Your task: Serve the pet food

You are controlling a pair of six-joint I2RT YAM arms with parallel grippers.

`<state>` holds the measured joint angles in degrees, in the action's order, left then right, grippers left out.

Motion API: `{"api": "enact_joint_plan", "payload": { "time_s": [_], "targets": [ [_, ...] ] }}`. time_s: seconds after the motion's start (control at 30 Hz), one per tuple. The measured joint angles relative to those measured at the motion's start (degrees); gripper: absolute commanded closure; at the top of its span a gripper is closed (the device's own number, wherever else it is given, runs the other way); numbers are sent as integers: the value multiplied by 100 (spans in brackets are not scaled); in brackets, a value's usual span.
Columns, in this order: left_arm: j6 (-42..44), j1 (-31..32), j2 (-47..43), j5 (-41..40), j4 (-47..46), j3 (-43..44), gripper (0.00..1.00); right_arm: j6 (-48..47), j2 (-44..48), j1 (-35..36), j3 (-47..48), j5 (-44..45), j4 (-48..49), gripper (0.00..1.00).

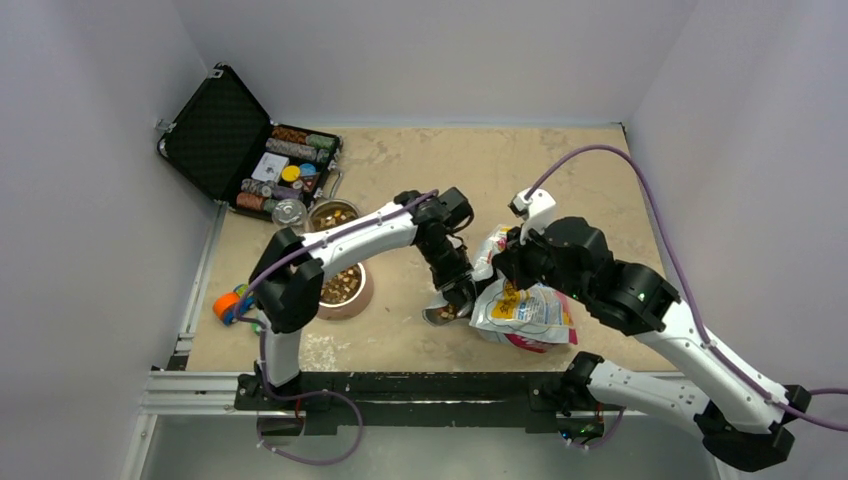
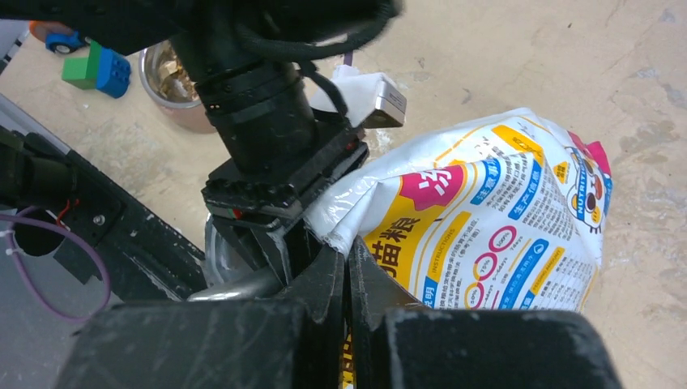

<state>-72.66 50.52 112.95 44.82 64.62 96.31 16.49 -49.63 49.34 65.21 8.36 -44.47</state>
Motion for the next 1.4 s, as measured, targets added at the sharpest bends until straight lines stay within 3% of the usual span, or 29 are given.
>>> {"api": "enact_joint_plan", "payload": {
  "time_s": [0.2, 0.3, 0.5, 0.67, 1.1, 1.27, 1.4],
  "targets": [
    [-313, -339, -1023, 844, -3119, -2251, 100, 68, 557, -33, -271, 293, 9, 100],
    [-136, -442, -1239, 1145, -3823, -2730, 100, 140, 605, -92, -278, 369, -11, 100],
    [612, -476, -2594, 1224, -4079, -3696, 100, 190, 778, -127, -278, 551, -72, 100],
    [732, -476, -3467, 1193, -4142, -4321, 100, 214, 883, -153, -275, 638, -164, 100],
    [667, -476, -3882, 1073, -4498, -4725, 100, 264, 953, -151, -201, 741, -341, 100],
    [164, -518, -4752, 962, -4846, -5519, 100, 341, 997, -146, -199, 748, -415, 100],
    [83, -516, -4205, 1161, -5274, -5372, 100, 345, 1049, -153, -188, 778, -446, 100]
  ]
}}
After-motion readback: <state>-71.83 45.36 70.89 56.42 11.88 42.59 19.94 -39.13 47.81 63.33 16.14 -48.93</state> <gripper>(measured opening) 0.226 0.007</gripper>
